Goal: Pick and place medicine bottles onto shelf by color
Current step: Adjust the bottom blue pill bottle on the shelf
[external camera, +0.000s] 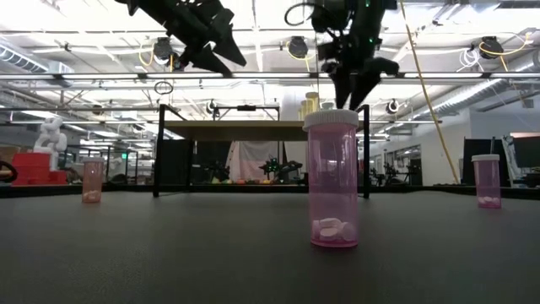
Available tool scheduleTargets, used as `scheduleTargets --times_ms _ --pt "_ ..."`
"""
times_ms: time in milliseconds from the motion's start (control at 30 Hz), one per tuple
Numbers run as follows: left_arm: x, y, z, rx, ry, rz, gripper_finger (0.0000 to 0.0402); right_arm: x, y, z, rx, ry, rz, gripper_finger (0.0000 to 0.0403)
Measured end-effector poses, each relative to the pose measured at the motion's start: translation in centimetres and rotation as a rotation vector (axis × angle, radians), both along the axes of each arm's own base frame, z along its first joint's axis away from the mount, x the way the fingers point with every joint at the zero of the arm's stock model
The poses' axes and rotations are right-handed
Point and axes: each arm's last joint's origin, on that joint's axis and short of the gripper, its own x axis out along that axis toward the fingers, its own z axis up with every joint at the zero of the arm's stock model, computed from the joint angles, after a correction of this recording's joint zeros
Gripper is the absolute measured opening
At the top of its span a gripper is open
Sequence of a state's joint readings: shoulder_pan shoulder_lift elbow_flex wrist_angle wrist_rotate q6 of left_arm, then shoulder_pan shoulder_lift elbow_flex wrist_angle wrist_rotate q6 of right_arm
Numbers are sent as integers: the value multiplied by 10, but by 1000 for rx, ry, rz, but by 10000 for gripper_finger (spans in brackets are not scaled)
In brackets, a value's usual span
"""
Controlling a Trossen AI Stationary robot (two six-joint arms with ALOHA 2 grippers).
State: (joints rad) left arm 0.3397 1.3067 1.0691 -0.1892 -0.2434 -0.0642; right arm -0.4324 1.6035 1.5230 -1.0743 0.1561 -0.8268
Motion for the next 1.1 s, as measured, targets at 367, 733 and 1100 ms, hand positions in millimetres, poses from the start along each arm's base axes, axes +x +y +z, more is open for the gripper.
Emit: scheduleTargets --times_ms 367,733,1100 --pt "1 -1 2 2 -22 -1 324 2 -2 -20 -79 30 76 185" --pt "0 -2 -2 -19 9 -2 324 -20 1 9 -18 -177 -253 185" --pt "0 -1 -2 15 33 -20 324 -26 -31 5 128 -343 -613 185"
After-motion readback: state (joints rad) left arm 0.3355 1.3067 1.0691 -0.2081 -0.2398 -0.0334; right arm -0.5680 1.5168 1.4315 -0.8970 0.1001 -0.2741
